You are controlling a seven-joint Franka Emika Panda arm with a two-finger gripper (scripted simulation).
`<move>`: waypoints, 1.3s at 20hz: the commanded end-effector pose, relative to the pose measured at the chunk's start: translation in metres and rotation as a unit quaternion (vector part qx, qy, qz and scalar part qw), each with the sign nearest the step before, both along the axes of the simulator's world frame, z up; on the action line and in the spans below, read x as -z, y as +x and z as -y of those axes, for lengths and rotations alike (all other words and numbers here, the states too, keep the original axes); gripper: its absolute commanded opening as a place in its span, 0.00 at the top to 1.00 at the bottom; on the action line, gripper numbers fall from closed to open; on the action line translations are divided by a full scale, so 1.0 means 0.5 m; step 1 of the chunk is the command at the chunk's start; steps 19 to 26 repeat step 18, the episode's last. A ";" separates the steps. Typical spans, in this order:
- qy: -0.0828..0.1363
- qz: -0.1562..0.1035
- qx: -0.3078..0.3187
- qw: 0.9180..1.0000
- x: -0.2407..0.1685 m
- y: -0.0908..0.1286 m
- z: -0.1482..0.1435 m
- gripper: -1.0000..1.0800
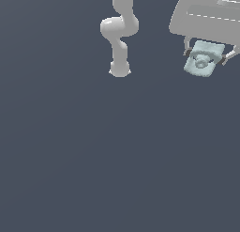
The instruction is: Pick up the object and move it to a goal position.
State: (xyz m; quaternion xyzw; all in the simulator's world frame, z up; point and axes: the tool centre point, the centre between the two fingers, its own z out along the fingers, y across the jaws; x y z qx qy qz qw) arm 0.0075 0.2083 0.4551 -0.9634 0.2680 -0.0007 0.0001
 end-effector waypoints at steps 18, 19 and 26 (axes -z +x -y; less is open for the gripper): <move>0.000 -0.001 0.000 1.000 -0.099 -0.006 -0.045 1.00; 0.000 -0.001 0.000 1.000 -0.099 -0.006 -0.045 1.00; 0.000 -0.001 0.000 1.000 -0.099 -0.006 -0.045 1.00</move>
